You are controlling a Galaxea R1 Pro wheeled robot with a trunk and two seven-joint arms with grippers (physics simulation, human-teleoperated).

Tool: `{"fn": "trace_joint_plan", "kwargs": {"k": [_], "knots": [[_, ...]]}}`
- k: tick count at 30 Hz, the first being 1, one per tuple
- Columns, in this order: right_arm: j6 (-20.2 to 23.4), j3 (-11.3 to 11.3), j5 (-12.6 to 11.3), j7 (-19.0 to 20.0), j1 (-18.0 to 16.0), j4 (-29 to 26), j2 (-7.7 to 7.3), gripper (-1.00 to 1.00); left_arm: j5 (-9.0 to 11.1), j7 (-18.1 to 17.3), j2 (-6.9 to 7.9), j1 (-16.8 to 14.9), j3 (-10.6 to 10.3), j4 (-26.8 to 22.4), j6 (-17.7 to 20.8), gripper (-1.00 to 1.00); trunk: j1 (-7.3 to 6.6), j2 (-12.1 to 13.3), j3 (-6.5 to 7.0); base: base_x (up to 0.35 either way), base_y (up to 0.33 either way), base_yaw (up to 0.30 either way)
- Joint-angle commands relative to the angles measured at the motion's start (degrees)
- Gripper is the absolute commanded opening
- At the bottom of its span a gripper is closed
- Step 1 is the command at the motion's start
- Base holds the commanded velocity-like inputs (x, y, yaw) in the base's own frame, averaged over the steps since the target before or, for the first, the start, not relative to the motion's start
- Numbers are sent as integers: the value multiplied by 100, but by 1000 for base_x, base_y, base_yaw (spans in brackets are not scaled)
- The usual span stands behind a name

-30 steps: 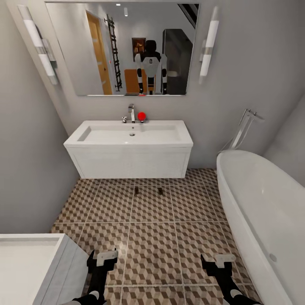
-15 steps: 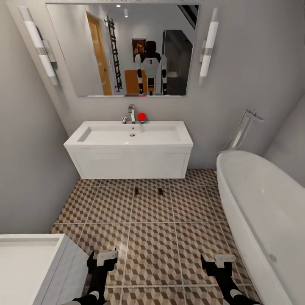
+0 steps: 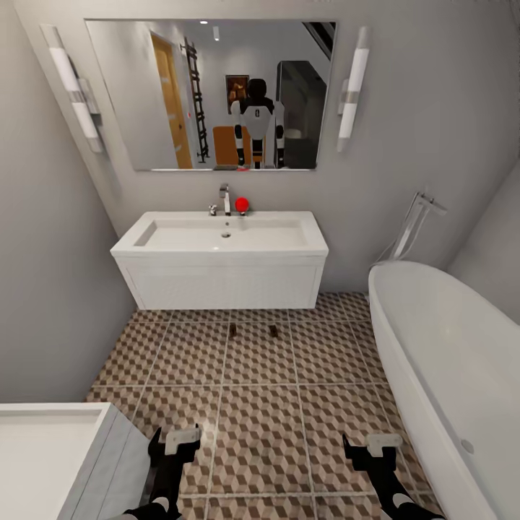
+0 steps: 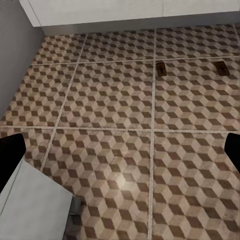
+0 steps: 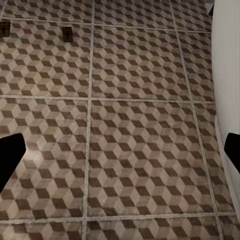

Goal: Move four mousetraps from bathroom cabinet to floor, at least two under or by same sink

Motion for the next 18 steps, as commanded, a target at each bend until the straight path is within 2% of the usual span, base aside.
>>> {"fn": "trace_joint_plan", "kwargs": {"k": [1, 9, 18], "knots": [[-10, 50, -23, -31, -3, 1, -3, 100, 42, 14, -4, 9, -50, 24, -32, 100, 4, -11, -1, 0, 0, 0], [-10, 49, -23, -38, -2, 1, -8, 100, 48, 36, 3, 204, -45, 23, -48, 100, 4, -11, 73, 0, 0, 0], [-10, 50, -23, -39, -2, 1, -9, 100, 57, 50, 144, 554, -35, 24, -58, 100, 4, -11, 157, 0, 0, 0]]}}
